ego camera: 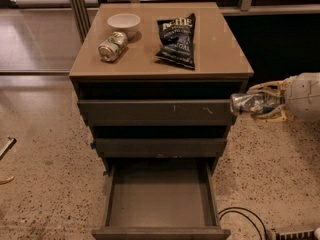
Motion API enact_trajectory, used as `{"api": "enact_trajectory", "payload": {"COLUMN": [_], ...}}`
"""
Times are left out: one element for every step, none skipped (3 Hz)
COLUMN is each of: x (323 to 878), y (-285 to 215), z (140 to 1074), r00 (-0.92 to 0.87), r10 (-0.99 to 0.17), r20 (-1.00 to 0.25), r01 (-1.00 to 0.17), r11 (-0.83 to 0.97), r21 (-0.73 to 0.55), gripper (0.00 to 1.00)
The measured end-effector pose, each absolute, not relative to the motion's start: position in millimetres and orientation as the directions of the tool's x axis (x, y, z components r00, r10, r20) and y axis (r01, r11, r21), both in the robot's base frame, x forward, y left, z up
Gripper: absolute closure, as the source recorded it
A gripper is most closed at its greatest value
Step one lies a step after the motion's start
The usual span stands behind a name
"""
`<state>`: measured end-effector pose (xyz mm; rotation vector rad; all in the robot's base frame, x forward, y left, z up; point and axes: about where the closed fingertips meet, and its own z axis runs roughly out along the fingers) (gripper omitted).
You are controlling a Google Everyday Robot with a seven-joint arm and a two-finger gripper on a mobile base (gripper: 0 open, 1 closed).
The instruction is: Pick redbull can from bottom drawer and place on counter
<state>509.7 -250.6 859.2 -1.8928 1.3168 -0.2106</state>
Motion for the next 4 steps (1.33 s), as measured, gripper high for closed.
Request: {"api": "enact_trajectory", "payload": {"x": [509.8, 528.7, 564.8, 603.8], "y": [-250.6, -251.2, -246.7, -239.7], "z": [859.2, 866.8, 869.5, 868.2], "r00": [0.444, 0.453, 0.464, 0.465], "r10": [-0.847, -0.849, -0.842, -0.833], "r20": [-0.293, -0.273, -0.273, -0.300], "r01": [-0.713, -0.698, -0.679, -0.671], "r11": [-0.135, -0.146, -0.140, -0.110], "r21": [-0.688, -0.701, -0.721, -0.734], "gripper": [1.00, 1.00, 1.00, 1.00]}}
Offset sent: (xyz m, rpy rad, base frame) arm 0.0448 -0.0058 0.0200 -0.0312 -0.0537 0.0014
